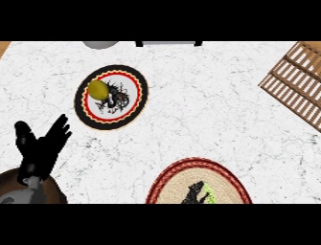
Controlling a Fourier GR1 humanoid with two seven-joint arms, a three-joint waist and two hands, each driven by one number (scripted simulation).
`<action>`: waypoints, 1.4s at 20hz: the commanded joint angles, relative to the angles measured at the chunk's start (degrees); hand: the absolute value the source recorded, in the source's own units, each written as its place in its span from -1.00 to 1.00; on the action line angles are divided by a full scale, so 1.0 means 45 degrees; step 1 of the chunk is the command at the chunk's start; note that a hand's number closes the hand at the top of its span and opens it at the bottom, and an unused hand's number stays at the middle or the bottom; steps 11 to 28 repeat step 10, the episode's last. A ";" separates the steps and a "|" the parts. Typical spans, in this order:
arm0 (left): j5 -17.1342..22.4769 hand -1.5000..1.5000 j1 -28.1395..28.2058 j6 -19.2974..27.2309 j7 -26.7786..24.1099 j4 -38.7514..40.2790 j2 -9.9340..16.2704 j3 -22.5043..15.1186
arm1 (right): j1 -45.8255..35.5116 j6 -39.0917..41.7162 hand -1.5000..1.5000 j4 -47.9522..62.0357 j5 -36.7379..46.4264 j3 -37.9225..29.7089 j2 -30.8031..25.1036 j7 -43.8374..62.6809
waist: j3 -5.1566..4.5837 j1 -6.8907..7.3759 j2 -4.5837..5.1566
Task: Pick the croissant from the placemat and place it in the tiered shelf
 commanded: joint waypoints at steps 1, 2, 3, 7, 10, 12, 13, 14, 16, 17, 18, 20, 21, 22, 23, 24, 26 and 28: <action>0.0063 0.00 -0.0169 -0.0112 0.0037 0.0363 0.0181 0.0183 | 0.1398 0.0208 -1.00 -0.1004 -0.0873 -0.1673 -0.0610 0.0271 | -0.0007 -0.0114 0.0012; -0.0122 0.00 -0.0338 0.0255 0.0536 -0.0083 0.0016 -0.0016 | 0.1839 0.0367 -1.00 -0.2212 -0.0999 -0.1567 -0.0014 0.0935 | -0.0010 -0.0048 0.0005; -0.0209 0.00 0.0168 0.0143 -0.0265 0.0139 -0.0276 -0.0178 | 0.1607 0.0851 -1.00 -0.1588 -0.1368 -0.2090 -0.1040 0.0912 | -0.0012 -0.0039 0.0010; -0.0174 0.00 0.0712 0.0045 -0.1008 0.0402 -0.0347 -0.0021 | 0.3824 0.2496 -1.00 -0.3274 -0.2883 -0.3967 -0.0697 0.0492 | -0.0010 -0.0107 0.0003; 0.0051 0.00 -0.0101 -0.0158 -0.0556 0.0845 0.0153 0.0367 | 0.4769 0.3768 -1.00 -0.4004 -0.4094 -0.5422 -0.0676 0.0427 | -0.0008 -0.0194 0.0005; 0.0051 0.00 -0.0101 -0.0158 -0.0556 0.0845 0.0153 0.0367 | 0.4769 0.3768 -1.00 -0.4004 -0.4094 -0.5422 -0.0676 0.0427 | -0.0008 -0.0194 0.0005; 0.0051 0.00 -0.0101 -0.0158 -0.0556 0.0845 0.0153 0.0367 | 0.4769 0.3768 -1.00 -0.4004 -0.4094 -0.5422 -0.0676 0.0427 | -0.0008 -0.0194 0.0005; 0.0051 0.00 -0.0101 -0.0158 -0.0556 0.0845 0.0153 0.0367 | 0.4769 0.3768 -1.00 -0.4004 -0.4094 -0.5422 -0.0676 0.0427 | -0.0008 -0.0194 0.0005; 0.0051 0.00 -0.0101 -0.0158 -0.0556 0.0845 0.0153 0.0367 | 0.4769 0.3768 -1.00 -0.4004 -0.4094 -0.5422 -0.0676 0.0427 | -0.0008 -0.0194 0.0005; 0.0051 0.00 -0.0101 -0.0158 -0.0556 0.0845 0.0153 0.0367 | 0.4769 0.3768 -1.00 -0.4004 -0.4094 -0.5422 -0.0676 0.0427 | -0.0008 -0.0194 0.0005; 0.0051 0.00 -0.0101 -0.0158 -0.0556 0.0845 0.0153 0.0367 | 0.4769 0.3768 -1.00 -0.4004 -0.4094 -0.5422 -0.0676 0.0427 | -0.0008 -0.0194 0.0005; 0.0051 0.00 -0.0101 -0.0158 -0.0556 0.0845 0.0153 0.0367 | 0.4769 0.3768 -1.00 -0.4004 -0.4094 -0.5422 -0.0676 0.0427 | -0.0008 -0.0194 0.0005; 0.0051 0.00 -0.0101 -0.0158 -0.0556 0.0845 0.0153 0.0367 | 0.4769 0.3768 -1.00 -0.4004 -0.4094 -0.5422 -0.0676 0.0427 | -0.0008 -0.0194 0.0005; 0.0051 0.00 -0.0101 -0.0158 -0.0556 0.0845 0.0153 0.0367 | 0.4769 0.3768 -1.00 -0.4004 -0.4094 -0.5422 -0.0676 0.0427 | -0.0008 -0.0194 0.0005; 0.0051 0.00 -0.0101 -0.0158 -0.0556 0.0845 0.0153 0.0367 | 0.4769 0.3768 -1.00 -0.4004 -0.4094 -0.5422 -0.0676 0.0427 | -0.0008 -0.0194 0.0005; 0.0051 0.00 -0.0101 -0.0158 -0.0556 0.0845 0.0153 0.0367 | 0.4769 0.3768 -1.00 -0.4004 -0.4094 -0.5422 -0.0676 0.0427 | -0.0008 -0.0194 0.0005; 0.0051 0.00 -0.0101 -0.0158 -0.0556 0.0845 0.0153 0.0367 | 0.4769 0.3768 -1.00 -0.4004 -0.4094 -0.5422 -0.0676 0.0427 | -0.0008 -0.0194 0.0005; 0.0051 0.00 -0.0101 -0.0158 -0.0556 0.0845 0.0153 0.0367 | 0.4769 0.3768 -1.00 -0.4004 -0.4094 -0.5422 -0.0676 0.0427 | -0.0008 -0.0194 0.0005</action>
